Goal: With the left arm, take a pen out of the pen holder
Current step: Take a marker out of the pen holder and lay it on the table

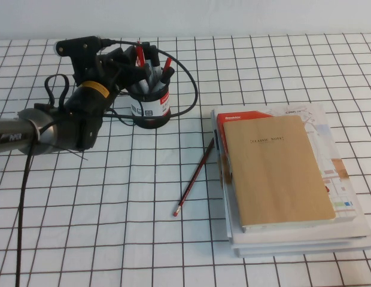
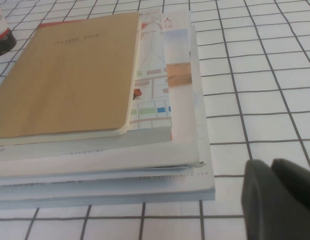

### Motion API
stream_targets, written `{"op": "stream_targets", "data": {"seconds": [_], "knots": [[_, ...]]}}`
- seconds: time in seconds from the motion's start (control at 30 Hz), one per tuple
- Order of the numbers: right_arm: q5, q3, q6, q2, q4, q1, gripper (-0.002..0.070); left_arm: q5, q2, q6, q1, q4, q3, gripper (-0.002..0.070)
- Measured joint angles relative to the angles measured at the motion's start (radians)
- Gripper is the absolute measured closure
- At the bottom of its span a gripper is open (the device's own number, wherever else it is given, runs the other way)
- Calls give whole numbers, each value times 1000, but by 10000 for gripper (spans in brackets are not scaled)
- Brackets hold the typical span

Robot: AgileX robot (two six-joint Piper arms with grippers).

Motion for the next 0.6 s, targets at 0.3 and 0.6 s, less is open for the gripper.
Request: {"op": "stream_targets", "data": {"seconds": [0.3, 0.6], "knots": [[0, 0, 0, 0, 0, 0, 691, 13, -6, 0, 0, 2, 5, 483], [0, 0, 0, 0, 0, 0, 691, 98, -28, -2, 0, 2, 5, 611]]}}
